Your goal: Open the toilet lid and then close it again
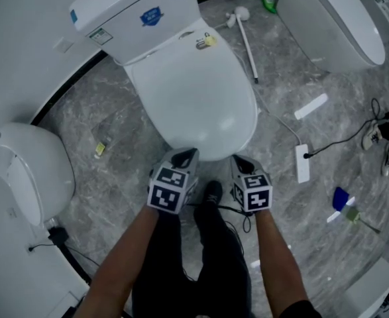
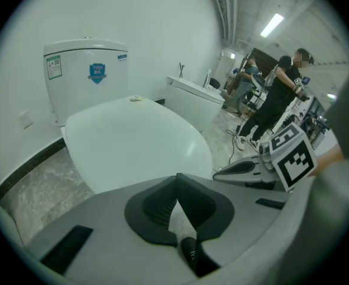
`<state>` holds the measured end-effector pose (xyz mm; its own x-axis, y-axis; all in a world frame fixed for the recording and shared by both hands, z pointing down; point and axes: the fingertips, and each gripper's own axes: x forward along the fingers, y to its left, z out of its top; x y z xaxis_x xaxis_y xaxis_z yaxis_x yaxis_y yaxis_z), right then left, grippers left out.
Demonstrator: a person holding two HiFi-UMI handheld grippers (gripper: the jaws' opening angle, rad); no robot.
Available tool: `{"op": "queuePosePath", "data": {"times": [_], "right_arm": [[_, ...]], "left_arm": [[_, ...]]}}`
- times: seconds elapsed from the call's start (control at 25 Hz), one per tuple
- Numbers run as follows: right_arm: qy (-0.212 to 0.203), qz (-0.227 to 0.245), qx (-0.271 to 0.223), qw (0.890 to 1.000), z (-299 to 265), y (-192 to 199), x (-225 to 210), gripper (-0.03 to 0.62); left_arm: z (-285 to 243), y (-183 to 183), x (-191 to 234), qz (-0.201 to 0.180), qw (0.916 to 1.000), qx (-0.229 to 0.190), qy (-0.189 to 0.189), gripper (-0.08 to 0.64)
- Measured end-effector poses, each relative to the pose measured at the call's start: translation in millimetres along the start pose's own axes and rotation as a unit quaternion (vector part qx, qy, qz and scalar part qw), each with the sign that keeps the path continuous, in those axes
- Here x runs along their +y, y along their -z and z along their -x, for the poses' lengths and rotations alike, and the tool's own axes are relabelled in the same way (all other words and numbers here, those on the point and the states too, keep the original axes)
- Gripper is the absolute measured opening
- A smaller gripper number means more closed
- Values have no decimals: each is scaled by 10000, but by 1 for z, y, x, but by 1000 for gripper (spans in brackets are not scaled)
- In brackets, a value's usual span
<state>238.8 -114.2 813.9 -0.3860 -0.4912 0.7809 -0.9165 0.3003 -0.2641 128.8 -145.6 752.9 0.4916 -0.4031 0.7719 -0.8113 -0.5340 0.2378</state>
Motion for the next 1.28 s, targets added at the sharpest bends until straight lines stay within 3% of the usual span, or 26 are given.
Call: {"op": "queuePosePath", "data": {"times": [0.16, 0.36, 0.76, 0.96, 1.16, 1.28], "right_arm": [[26, -38, -371, 9993, 28, -27, 14, 9], [-28, 50, -971, 9953, 83, -78, 61, 9], [305, 392, -2087, 9767, 200, -138, 162, 8], [499, 535, -2724, 9594, 277, -169, 221, 8], [614, 601, -3390, 9368, 367, -196, 278, 8], [626, 644, -3737, 9232, 415, -202, 310, 8]], "left_arm": [[23, -13, -4, -3, 9998, -203, 33, 6], [79, -39, -27, -4, 9970, -675, 373, 5], [221, -61, -42, -373, 9824, -1726, 612, 5], [311, -82, -55, -687, 9688, -2270, 727, 5], [408, -105, -86, -1191, 9443, -2937, 884, 5], [462, -108, -106, -1301, 9326, -3219, 984, 6]]}}
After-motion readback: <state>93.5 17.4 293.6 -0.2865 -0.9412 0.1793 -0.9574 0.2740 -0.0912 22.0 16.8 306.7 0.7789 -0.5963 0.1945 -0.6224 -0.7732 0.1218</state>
